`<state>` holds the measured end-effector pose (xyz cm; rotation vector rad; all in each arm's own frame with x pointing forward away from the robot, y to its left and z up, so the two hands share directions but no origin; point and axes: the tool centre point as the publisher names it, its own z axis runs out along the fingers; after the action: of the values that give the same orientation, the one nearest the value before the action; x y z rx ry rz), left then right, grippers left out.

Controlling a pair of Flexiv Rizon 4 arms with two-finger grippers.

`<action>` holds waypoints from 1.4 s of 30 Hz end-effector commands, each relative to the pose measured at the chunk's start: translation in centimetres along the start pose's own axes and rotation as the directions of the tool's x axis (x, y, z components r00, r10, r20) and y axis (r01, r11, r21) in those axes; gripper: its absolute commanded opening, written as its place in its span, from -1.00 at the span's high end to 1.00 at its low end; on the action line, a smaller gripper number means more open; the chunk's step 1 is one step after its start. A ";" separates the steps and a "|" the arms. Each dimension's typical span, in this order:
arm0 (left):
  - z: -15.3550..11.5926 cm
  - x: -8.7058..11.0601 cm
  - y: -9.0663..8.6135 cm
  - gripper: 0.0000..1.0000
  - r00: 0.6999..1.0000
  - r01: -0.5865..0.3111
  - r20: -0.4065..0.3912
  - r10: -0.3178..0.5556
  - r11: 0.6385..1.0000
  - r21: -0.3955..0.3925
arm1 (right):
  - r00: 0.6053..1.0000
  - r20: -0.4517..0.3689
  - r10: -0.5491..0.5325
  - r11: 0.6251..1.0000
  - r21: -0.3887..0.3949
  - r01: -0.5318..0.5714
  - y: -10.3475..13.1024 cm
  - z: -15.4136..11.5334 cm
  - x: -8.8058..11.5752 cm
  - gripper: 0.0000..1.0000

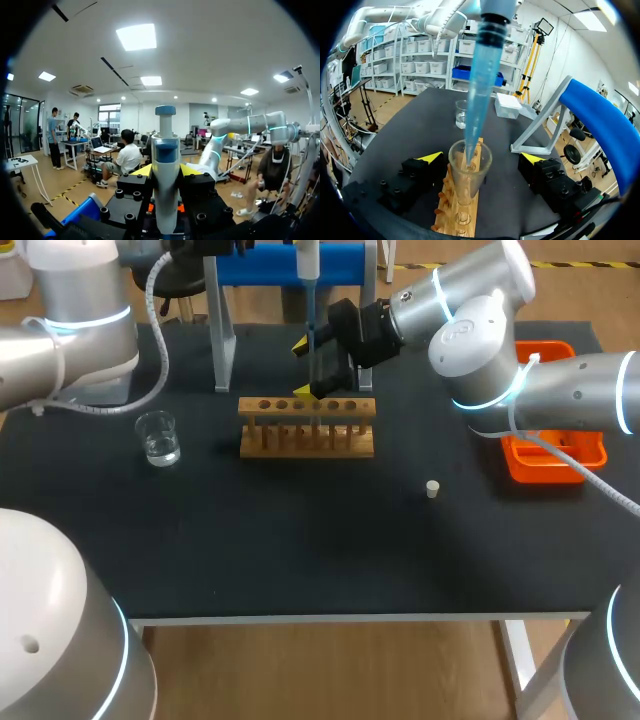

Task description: Invert the test tube, pick up the pipette, mount the tip to pipette, aspirate from beaker and dispense into the tube, eject the tip, return the pipette, and cap with the stopper.

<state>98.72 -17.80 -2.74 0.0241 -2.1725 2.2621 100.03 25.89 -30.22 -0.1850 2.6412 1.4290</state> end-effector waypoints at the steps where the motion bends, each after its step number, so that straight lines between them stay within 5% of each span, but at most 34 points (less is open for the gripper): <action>1: 0.1 -0.1 0.1 1.00 1.000 -0.005 -0.010 0.005 1.000 0.001 | 1.000 -0.004 0.000 1.000 0.002 0.000 0.0 -0.1 -0.1 -1.00; 42: 0.8 1.0 1.3 1.00 0.998 -0.058 -0.040 0.058 0.998 -0.001 | 1.000 -0.004 0.000 1.000 0.002 0.000 0.0 -0.1 -0.1 -1.00</action>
<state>97.82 -18.65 -3.96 -0.0865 -2.1795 2.2727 100.03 25.89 -30.22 -0.1849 2.6412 1.4290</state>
